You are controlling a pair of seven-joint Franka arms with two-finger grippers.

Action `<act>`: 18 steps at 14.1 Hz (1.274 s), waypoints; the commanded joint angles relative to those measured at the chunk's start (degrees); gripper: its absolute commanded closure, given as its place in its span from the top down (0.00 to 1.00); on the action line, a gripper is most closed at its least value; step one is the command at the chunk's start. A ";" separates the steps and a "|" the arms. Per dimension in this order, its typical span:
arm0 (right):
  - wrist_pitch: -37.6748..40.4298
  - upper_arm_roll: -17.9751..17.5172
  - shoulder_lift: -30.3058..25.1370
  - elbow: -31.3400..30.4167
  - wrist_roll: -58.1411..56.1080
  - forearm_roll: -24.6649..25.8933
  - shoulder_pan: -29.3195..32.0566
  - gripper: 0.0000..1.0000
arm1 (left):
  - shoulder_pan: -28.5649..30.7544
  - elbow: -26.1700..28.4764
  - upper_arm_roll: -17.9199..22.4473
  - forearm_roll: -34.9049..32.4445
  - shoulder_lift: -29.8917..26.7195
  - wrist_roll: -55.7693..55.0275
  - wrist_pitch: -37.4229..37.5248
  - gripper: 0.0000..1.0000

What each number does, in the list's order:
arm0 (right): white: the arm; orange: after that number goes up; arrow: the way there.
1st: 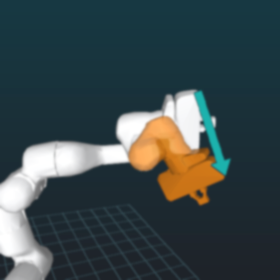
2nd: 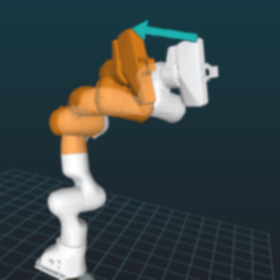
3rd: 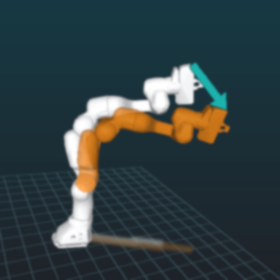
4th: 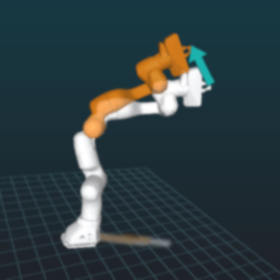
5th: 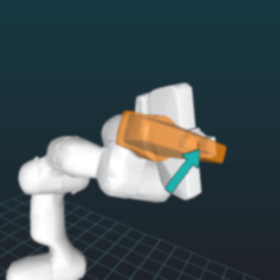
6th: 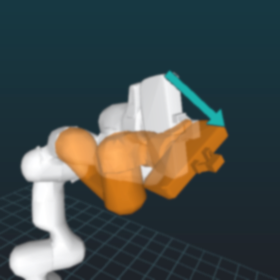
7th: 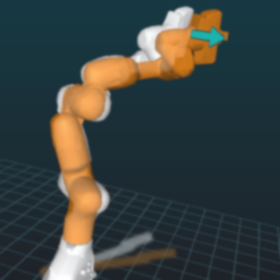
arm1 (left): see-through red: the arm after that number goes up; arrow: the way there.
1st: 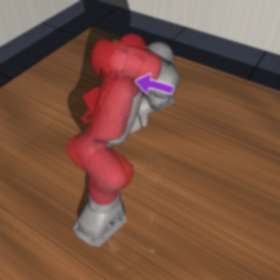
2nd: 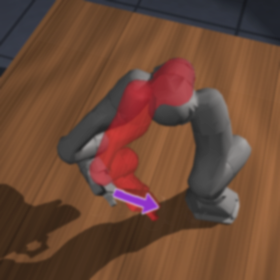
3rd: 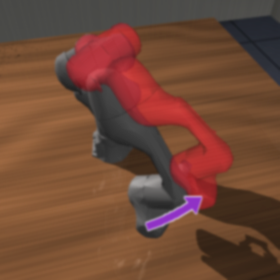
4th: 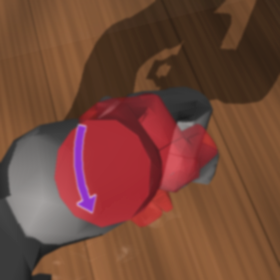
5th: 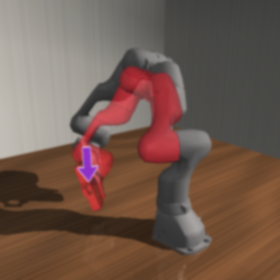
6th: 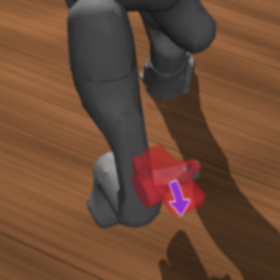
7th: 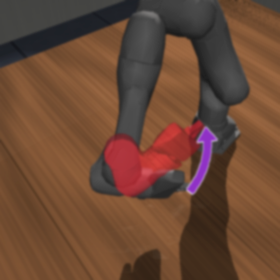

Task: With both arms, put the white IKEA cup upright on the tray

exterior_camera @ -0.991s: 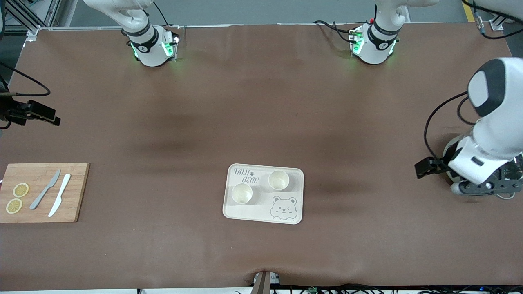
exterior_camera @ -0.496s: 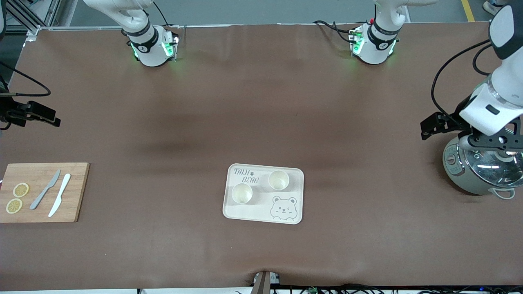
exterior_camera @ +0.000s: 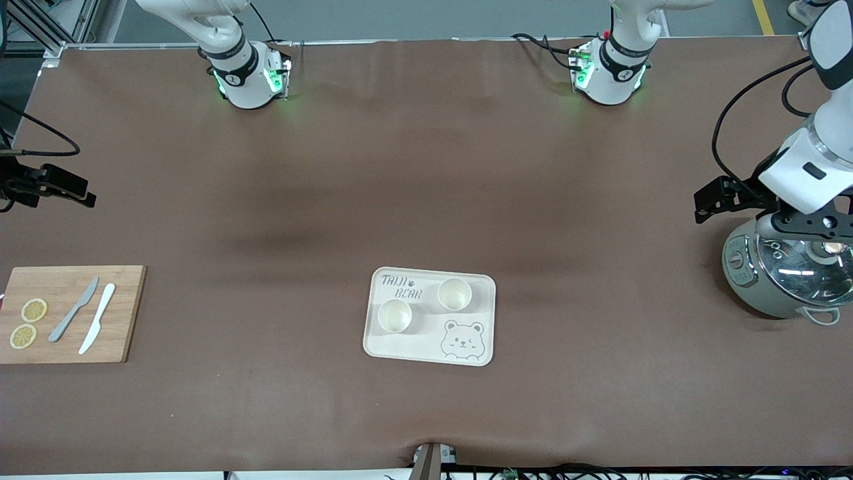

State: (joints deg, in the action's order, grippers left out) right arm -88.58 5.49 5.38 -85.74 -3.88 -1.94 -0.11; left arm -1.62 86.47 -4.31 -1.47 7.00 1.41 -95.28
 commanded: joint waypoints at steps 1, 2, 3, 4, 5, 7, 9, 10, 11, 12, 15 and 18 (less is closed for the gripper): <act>0.25 -0.13 0.60 1.45 0.28 -0.08 -0.24 1.00 | 0.48 -0.69 1.31 0.07 -0.06 5.34 3.77 1.00; 0.25 -0.13 0.60 1.45 0.28 -0.09 -0.24 1.00 | 0.48 -0.52 1.49 0.07 -0.06 6.14 4.66 1.00; 0.25 -0.13 0.60 1.45 0.28 -0.09 -0.33 1.00 | 0.48 -0.60 1.49 0.07 0.11 6.32 5.53 1.00; 0.16 -0.13 0.60 1.37 0.28 -0.17 -0.24 1.00 | 0.48 -0.52 1.49 0.15 0.20 6.24 5.63 1.00; 0.16 -0.13 0.60 1.37 0.28 -0.17 -0.24 1.00 | 0.48 -0.52 1.49 0.16 0.20 6.06 5.63 1.00; 0.07 -0.13 0.60 1.37 0.28 -0.09 -0.24 1.00 | 0.48 -0.60 1.49 0.15 0.20 5.97 5.63 1.00; -0.63 -0.13 0.60 1.28 0.19 0.00 -0.33 1.00 | 0.39 -0.52 1.49 0.07 0.20 5.80 5.72 1.00; -0.63 -0.13 0.60 1.28 0.27 -0.08 -0.33 1.00 | 0.39 -0.52 1.49 0.07 0.20 5.80 5.72 1.00; -0.63 -0.13 0.60 1.19 0.28 -0.09 -0.33 1.00 | 0.48 -0.60 1.49 0.15 0.20 5.80 5.72 1.00; -0.63 -0.13 0.60 1.19 0.28 -0.09 -0.33 1.00 | 0.48 -0.61 1.49 0.16 0.20 5.80 5.72 1.00; -0.63 -0.22 0.60 1.10 0.28 -0.09 -0.33 1.00 | 0.30 -0.69 1.32 0.24 0.12 5.62 5.63 1.00; -0.63 -0.13 0.60 1.01 0.28 -0.09 -0.33 1.00 | 0.04 -0.69 1.41 0.24 0.12 5.62 5.63 1.00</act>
State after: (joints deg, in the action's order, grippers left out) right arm -89.38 5.24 5.43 -85.70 -3.88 -1.98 -0.18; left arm -1.43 86.47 -2.83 -1.47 7.26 6.71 -90.65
